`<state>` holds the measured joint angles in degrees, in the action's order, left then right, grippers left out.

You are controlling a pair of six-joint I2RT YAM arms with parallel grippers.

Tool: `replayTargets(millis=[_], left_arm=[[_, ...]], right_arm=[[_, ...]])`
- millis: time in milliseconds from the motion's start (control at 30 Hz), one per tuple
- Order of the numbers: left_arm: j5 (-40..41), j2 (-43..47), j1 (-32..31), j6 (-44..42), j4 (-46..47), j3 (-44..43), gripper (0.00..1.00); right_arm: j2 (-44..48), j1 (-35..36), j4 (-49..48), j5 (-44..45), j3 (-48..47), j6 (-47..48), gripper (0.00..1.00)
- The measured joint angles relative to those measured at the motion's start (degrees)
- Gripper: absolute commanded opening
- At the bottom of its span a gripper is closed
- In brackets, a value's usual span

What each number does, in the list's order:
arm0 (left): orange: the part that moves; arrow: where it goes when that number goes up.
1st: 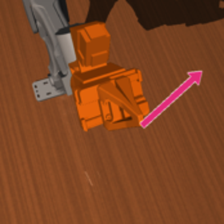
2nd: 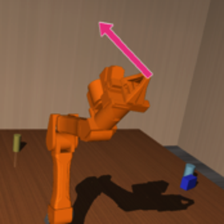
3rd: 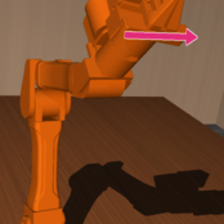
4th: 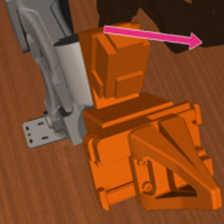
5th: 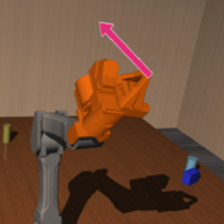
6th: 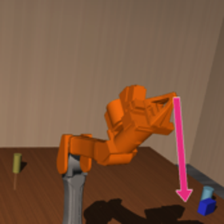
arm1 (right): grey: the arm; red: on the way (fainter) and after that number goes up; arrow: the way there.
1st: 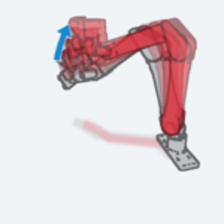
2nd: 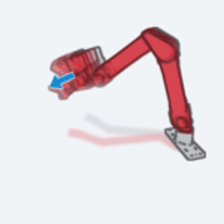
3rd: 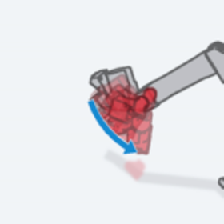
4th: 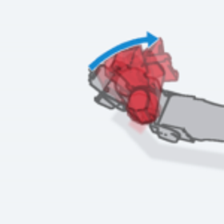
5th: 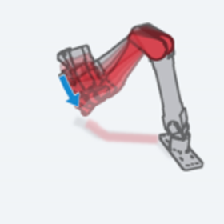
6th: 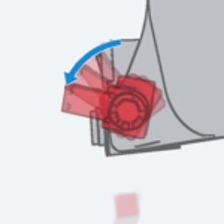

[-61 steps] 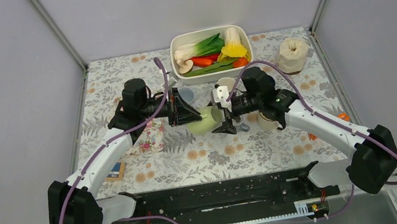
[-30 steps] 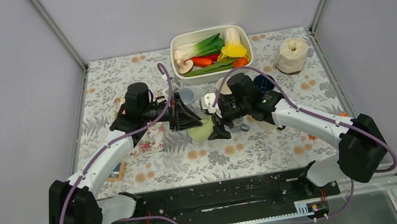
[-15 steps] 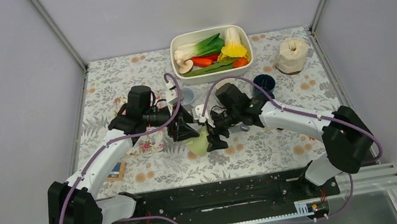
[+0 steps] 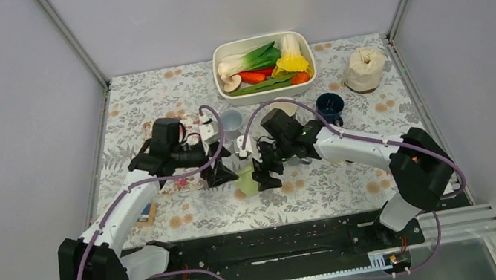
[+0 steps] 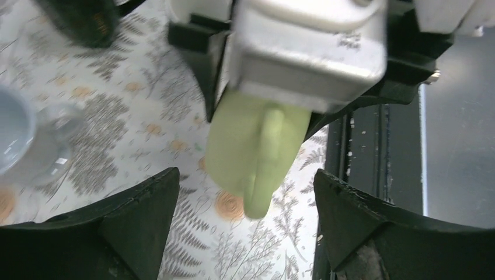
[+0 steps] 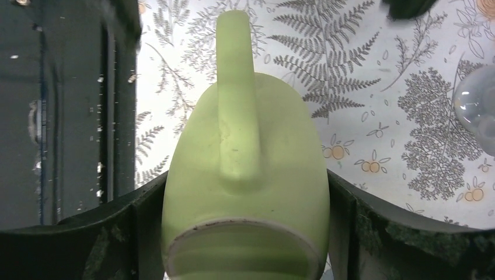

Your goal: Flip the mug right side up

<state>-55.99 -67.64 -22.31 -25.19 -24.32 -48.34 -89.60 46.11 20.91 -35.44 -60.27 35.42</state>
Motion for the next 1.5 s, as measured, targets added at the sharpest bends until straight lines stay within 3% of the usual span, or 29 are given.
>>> replayTargets(millis=[200, 500, 733, 933, 1033, 1200, 1333, 1500], left_arm=[[-0.8, 2.6, 10.4, -0.5, 0.0, 2.3, 0.94], [-3.5, 6.3, 20.2, -6.3, -3.2, 5.1, 0.96], [-4.6, 5.5, 23.9, -12.7, -8.4, 5.7, 0.98], [-4.7, 4.3, 24.4, -16.4, -11.0, 5.7, 0.99], [-4.7, 3.9, 24.4, -18.1, -12.0, 5.7, 0.99], [-4.7, 3.0, 24.4, -20.5, -13.2, 5.7, 0.99], [-4.7, 2.1, 24.4, -22.2, -13.7, 5.7, 0.99], [-4.7, 0.6, 24.4, -24.0, -13.9, 5.7, 0.99]], right_arm=[[-4.3, 2.0, 0.5, 6.6, -2.5, 0.2, 0.0], [-13.5, 5.9, 6.2, 16.5, -12.1, 1.2, 0.0], [-17.7, 7.4, 10.5, 22.4, -18.1, 2.6, 0.0], [-19.2, 8.2, 12.4, 24.7, -19.2, 2.9, 0.09], [-19.5, 8.3, 13.1, 25.3, -19.7, 2.9, 0.17], [-20.1, 8.3, 13.8, 25.4, -20.7, 2.9, 0.48], [-20.1, 8.3, 14.4, 25.4, -20.8, 3.3, 0.67], [-20.1, 8.3, 15.6, 25.3, -21.4, 3.7, 0.82]])
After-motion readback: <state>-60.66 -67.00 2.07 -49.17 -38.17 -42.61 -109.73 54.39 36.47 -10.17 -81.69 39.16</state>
